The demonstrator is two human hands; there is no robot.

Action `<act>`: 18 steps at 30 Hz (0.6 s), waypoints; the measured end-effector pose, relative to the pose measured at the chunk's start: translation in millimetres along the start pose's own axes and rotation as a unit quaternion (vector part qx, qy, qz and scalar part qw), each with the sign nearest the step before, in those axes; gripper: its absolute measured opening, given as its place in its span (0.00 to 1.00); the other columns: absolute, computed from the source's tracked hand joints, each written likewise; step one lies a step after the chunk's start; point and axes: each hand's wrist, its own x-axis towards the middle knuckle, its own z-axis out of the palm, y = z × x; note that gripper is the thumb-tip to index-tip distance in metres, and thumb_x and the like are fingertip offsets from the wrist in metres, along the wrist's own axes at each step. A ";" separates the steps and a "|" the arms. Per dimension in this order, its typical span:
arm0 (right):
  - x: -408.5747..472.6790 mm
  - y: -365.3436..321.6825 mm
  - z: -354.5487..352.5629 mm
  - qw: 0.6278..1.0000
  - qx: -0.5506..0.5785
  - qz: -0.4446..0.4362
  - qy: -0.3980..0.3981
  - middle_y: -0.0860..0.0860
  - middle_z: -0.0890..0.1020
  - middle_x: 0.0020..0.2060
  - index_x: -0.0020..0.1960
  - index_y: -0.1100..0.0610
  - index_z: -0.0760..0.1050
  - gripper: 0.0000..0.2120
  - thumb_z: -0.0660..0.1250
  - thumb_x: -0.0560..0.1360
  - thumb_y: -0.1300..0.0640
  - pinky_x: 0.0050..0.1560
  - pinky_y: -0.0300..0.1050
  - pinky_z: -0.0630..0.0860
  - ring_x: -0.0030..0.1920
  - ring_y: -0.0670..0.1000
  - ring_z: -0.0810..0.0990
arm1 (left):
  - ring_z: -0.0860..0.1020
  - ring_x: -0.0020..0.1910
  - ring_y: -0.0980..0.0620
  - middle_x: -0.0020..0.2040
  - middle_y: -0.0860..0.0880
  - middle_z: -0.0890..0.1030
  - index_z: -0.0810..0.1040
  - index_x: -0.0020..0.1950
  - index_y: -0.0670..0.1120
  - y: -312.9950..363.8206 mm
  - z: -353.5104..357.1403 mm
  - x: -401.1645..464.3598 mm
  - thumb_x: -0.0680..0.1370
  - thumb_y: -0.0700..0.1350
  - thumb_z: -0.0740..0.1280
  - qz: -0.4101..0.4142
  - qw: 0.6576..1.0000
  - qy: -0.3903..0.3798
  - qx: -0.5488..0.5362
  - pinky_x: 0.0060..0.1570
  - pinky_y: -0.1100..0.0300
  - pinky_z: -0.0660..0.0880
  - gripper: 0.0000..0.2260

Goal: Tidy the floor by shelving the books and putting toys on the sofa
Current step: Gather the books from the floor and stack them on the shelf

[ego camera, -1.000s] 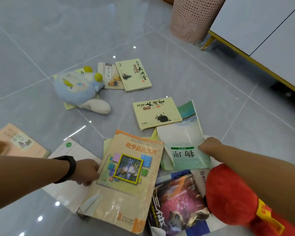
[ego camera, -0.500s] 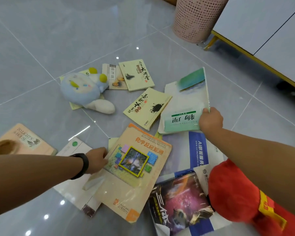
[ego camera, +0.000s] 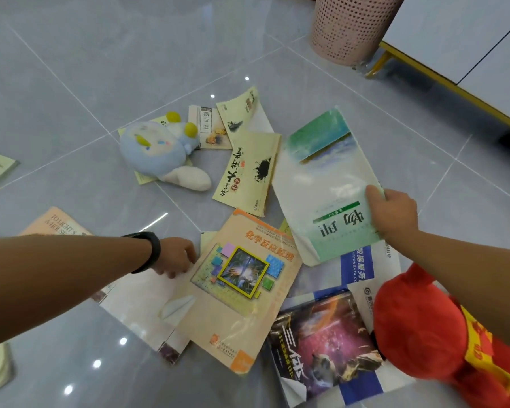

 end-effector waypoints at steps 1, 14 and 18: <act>0.1 -0.5 -2.1 1.000 -0.002 -0.006 -0.013 0.57 0.83 0.35 0.40 0.60 0.79 0.24 0.59 0.78 0.41 0.37 0.48 0.79 0.36 0.57 0.83 | 0.79 0.38 0.49 0.52 0.46 0.80 0.73 0.63 0.49 -1.0 -3.9 0.6 0.79 0.39 0.62 0.002 1.000 0.014 0.000 0.32 0.61 0.72 0.13; -7.3 -15.3 -5.0 0.930 -0.211 -0.143 -0.266 0.52 0.84 0.35 0.38 0.55 0.81 0.26 0.60 0.80 0.37 0.35 0.44 0.76 0.36 0.50 0.83 | 0.83 0.42 0.48 0.53 0.48 0.83 0.77 0.58 0.48 23.5 -19.1 -1.1 0.84 0.52 0.59 0.090 0.972 0.096 -0.193 0.40 0.58 0.76 0.11; -13.9 -29.2 8.7 0.861 -0.328 -0.238 -0.307 0.49 0.79 0.35 0.34 0.51 0.76 0.28 0.57 0.76 0.29 0.39 0.47 0.74 0.38 0.49 0.80 | 0.83 0.45 0.47 0.56 0.49 0.81 0.76 0.61 0.49 37.1 -16.2 -5.4 0.84 0.54 0.58 0.119 0.965 0.113 -0.205 0.43 0.56 0.76 0.12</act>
